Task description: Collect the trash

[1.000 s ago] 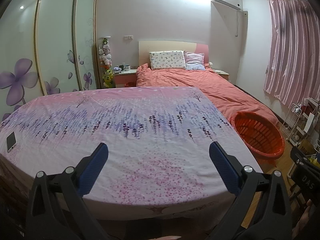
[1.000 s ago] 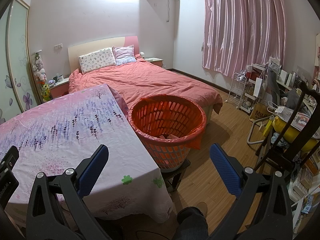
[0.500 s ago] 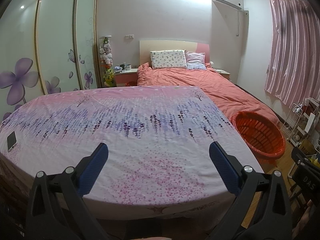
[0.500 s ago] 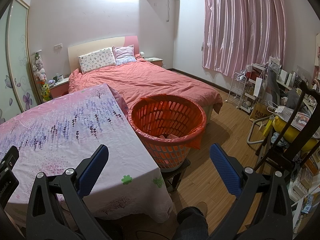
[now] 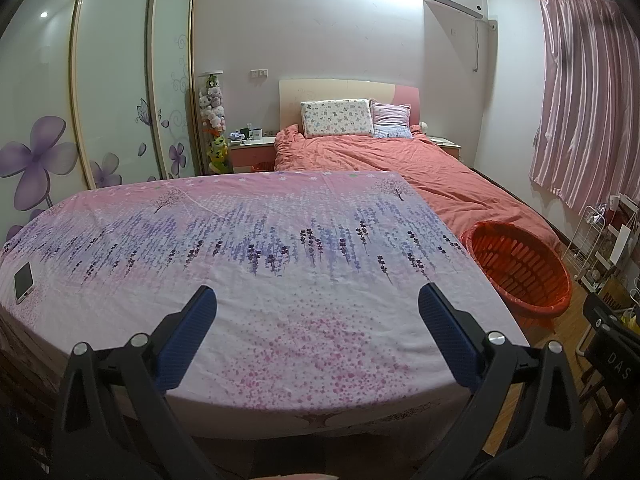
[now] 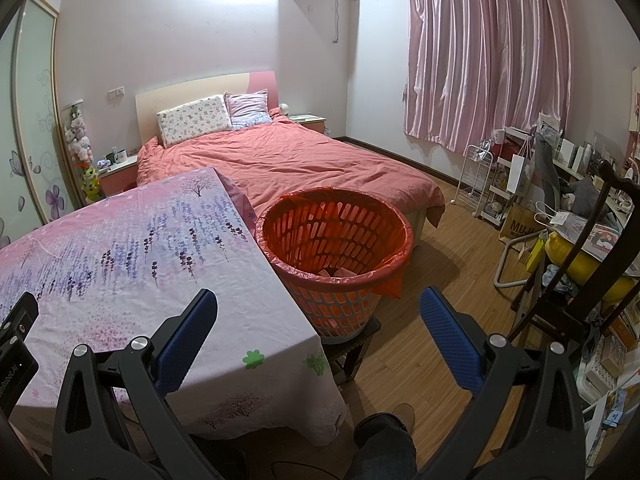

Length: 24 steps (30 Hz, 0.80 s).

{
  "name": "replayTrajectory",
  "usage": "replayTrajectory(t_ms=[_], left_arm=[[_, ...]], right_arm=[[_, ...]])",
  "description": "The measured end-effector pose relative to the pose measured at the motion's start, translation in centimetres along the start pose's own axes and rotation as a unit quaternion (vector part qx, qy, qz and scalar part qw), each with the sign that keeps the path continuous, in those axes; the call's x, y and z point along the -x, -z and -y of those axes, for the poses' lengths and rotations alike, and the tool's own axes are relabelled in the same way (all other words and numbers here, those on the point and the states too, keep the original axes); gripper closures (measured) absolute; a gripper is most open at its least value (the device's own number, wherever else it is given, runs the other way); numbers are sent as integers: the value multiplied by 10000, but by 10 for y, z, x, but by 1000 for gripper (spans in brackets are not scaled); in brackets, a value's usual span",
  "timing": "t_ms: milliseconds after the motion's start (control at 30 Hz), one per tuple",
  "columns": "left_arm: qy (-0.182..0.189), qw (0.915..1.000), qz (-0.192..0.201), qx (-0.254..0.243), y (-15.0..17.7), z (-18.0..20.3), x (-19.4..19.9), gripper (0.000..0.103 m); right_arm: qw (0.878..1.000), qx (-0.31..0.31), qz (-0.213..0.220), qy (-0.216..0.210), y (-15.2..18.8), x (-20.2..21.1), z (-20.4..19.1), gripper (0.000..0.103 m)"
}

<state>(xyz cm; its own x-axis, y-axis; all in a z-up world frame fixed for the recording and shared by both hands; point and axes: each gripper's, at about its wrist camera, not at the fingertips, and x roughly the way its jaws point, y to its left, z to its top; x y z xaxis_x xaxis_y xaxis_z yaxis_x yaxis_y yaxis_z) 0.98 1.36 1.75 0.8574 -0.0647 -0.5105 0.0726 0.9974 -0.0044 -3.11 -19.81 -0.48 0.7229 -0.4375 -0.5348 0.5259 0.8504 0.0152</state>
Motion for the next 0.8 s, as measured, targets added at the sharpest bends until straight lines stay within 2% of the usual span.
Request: replayTrajectory(t_ms=[800], left_arm=[[-21, 10000, 30, -39, 2, -1, 1, 4]], right_arm=[[10000, 3, -4, 3, -1, 0, -1, 3]])
